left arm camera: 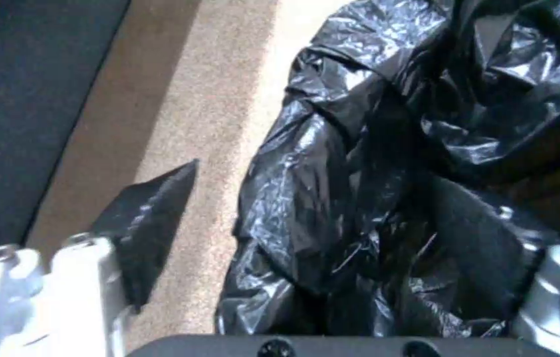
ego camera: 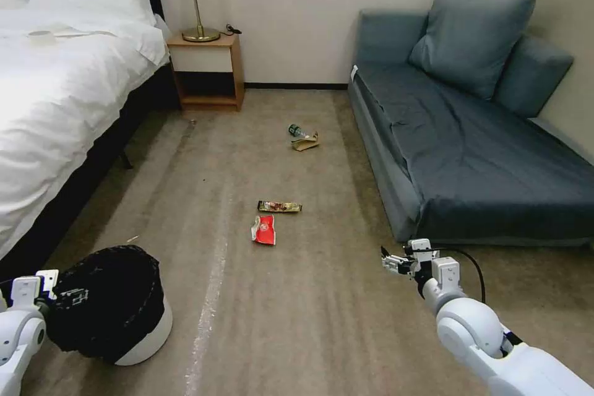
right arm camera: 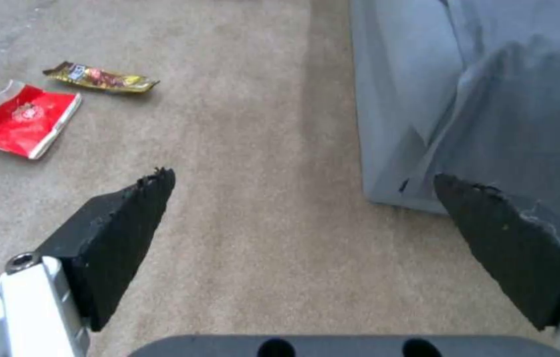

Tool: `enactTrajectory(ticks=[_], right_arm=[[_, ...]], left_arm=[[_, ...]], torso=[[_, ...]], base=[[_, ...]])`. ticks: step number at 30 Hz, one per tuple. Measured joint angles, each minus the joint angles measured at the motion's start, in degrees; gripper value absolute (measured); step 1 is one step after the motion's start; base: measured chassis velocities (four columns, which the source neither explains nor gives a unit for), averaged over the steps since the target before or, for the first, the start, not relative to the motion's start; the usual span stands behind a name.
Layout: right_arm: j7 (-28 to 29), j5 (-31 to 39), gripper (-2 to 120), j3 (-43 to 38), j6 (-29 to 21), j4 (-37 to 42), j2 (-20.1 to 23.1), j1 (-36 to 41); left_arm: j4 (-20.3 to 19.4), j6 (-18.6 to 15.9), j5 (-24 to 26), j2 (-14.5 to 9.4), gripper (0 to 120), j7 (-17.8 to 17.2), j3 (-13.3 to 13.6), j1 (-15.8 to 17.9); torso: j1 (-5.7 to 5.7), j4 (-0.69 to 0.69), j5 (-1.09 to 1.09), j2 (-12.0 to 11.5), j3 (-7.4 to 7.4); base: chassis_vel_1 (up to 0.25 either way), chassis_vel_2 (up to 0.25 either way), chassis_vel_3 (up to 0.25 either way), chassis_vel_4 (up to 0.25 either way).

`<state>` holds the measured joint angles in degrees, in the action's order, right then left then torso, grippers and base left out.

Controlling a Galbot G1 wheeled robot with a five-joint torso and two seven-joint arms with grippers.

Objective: Pick up the trash bin, then pick up the garbage on the floor and place it into the trash bin.

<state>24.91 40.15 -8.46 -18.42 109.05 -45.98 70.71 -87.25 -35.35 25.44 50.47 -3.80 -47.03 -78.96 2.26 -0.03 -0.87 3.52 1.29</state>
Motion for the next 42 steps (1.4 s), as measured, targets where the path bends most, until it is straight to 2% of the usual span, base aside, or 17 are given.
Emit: enactTrajectory(ticks=[3, 5, 6, 8, 9, 10, 11, 13, 14, 16, 18, 33, 39, 42], right_arm=[[-0.01, 0.0, 100, 0.13, 0.07, -0.16, -0.1, -0.01], [-0.02, 0.0, 100, 0.38, 0.13, -0.35, -0.25, -0.03], [-0.02, 0.0, 100, 0.38, 0.13, -0.35, -0.25, -0.03], [-0.02, 0.0, 100, 0.56, 0.14, -0.39, -0.39, -0.09], [-0.02, 0.0, 100, 0.56, 0.14, -0.39, -0.39, -0.09], [-0.02, -0.02, 100, 0.71, 0.14, -0.4, -0.46, -0.13], [-0.02, -0.02, 100, 0.71, 0.14, -0.4, -0.46, -0.13], [0.01, -0.06, 100, 0.84, 0.14, -0.38, -0.61, -0.15], [0.01, -0.06, 100, 0.84, 0.14, -0.38, -0.61, -0.15], [0.12, -0.09, 100, 0.85, 0.12, -0.16, -0.72, 0.0], [0.26, -0.15, 100, 0.84, 0.09, -0.03, -0.8, 0.19], [0.63, -0.48, 100, -0.09, 0.08, 0.54, -1.07, 1.22], [0.16, -0.22, 100, -1.84, 0.71, 1.07, -0.83, 2.17], [-0.42, 0.23, 100, -3.16, 0.9, 1.81, -0.49, 2.44]], left_arm=[[0.3, 0.2, -0.81, 0.12, 77, 0.42, 0.22, 0.14], [0.53, 0.55, -1.71, 0.25, 63, 1.01, 0.32, 0.03], [0.53, 0.55, -1.71, 0.25, 63, 1.01, 0.32, 0.03], [0.57, 0.88, -2.07, 0.25, 53, 1.24, 0.31, -0.12], [0.57, 0.88, -2.07, 0.25, 53, 1.24, 0.31, -0.12], [0.58, 1.13, -2.25, 0.25, 47, 1.35, 0.21, -0.26], [0.58, 1.13, -2.25, 0.25, 47, 1.35, 0.21, -0.26], [0.37, 1.6, -2.51, 0.1, 35, 1.74, -0.37, -0.83], [0.37, 1.6, -2.51, 0.1, 35, 1.74, -0.37, -0.83], [-0.09, 2.14, -3.61, -0.1, 26, 2.79, -1.01, -1.68], [-0.3, 2.64, -4.48, -0.16, 22, 3.53, -1.38, -2.24], [-1.83, 5.81, -6.64, -0.06, 18, 3.89, -2.45, -4.12], [-4.97, 6.41, -8.17, -0.32, 15, 2.22, -2.44, -5.16], [-8.67, 6.89, -11.45, -0.54, 9, 1.05, -2.32, -5.98]], torso=[[0.0, 0.0, 0.0, 0.0, 0.0], [0.0, 0.0, 0.0, 0.0, 0.0], [0.0, 0.0, 0.0, 0.0, 0.0], [0.0, 0.0, 0.0, 0.0, 0.0], [0.0, 0.0, 0.0, 0.0, 0.0], [0.0, 0.01, 0.0, 0.0, 0.0], [0.0, 0.01, 0.0, 0.0, 0.0], [0.0, 0.0, 0.0, 0.0, 0.0], [0.0, 0.0, 0.0, 0.0, 0.0], [0.0, 0.01, 0.02, 0.0, -0.01], [0.0, 0.01, 0.01, 0.0, -0.01], [0.0, 0.01, -0.01, 0.0, 0.0], [0.0, 0.0, -0.01, 0.0, 0.0], [0.0, 0.0, 0.0, 0.0, 0.0]], base=[[0.0, 0.0, 0.0, 0.0], [0.0, 0.0, 0.0, 0.0], [0.0, 0.0, 0.0, 0.0], [0.0, 0.0, 0.0, 0.0], [0.0, 0.0, 0.0, 0.0], [0.0, 0.0, 0.0, 0.0], [0.0, 0.0, 0.0, 0.0], [0.0, 0.0, 0.0, 0.0], [0.0, 0.0, 0.0, 0.0], [0.0, 0.0, 0.0, 0.0], [0.0, 0.0, 0.0, 0.0], [0.0, 0.0, 0.0, 0.0], [0.0, 0.0, 0.0, 0.0], [0.0, 0.0, 0.0, 0.0]])
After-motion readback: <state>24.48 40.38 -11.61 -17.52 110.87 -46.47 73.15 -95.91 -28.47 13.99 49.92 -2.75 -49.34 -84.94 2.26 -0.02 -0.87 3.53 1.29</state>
